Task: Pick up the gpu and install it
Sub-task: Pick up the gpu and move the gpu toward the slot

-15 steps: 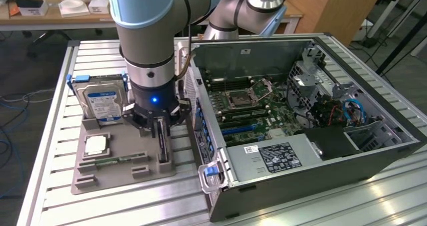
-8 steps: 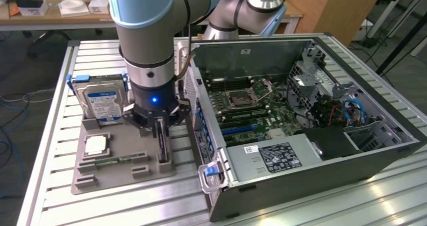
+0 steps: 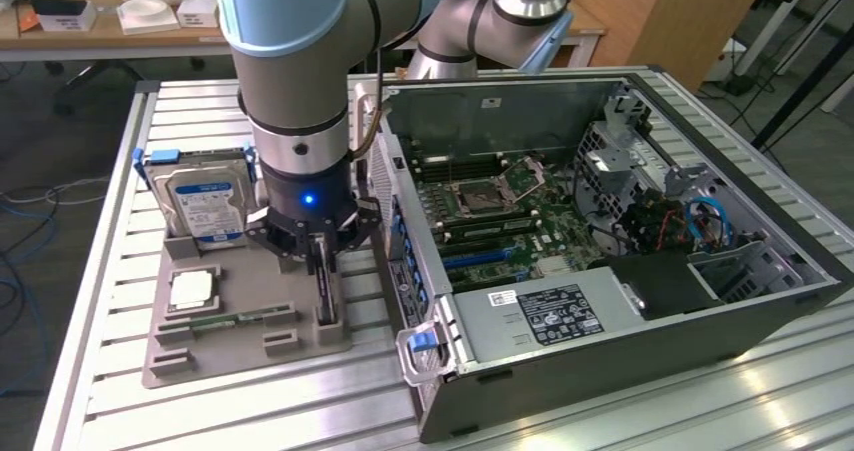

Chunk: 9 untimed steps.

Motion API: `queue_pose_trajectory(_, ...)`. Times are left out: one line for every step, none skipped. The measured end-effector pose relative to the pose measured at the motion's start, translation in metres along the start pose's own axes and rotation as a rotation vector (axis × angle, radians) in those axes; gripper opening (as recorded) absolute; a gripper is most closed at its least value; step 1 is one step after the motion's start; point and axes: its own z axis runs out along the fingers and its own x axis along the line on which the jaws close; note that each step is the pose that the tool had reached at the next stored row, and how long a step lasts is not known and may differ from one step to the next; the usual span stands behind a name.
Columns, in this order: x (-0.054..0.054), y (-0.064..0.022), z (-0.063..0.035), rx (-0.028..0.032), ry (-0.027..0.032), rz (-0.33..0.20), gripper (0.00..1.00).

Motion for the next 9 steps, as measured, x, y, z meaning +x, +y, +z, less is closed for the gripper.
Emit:
queue_pose_trajectory(0.0, 0.0, 0.0, -0.0001, 0.0001, 0.0, 0.31)
queue_pose_trajectory(0.0, 0.0, 0.0, -0.0001, 0.0, 0.0, 0.31)
queue_pose_trajectory(-0.0001, 0.0, 0.0, 0.0, 0.0, 0.0, 0.31)
queue_pose_trajectory(-0.0003, 0.0, 0.0001, 0.0, 0.0002, 0.0, 0.31)
queue_pose_trajectory(-0.0004, 0.0001, 0.0001, -0.0001, 0.0004, 0.0, 0.31)
queue_pose_trajectory(-0.0006, 0.0, 0.0, 0.0001, 0.0008, 0.0, 0.31)
queue_pose_trajectory(-0.0006, 0.0, 0.0, 0.0001, 0.0009, 0.0, 0.31)
queue_pose_trajectory(-0.0007, 0.0, 0.0, 0.0, 0.0008, 0.0, 0.31)
queue_pose_trajectory(-0.0006, 0.0, 0.0, 0.0001, 0.0008, 0.0, 0.31)
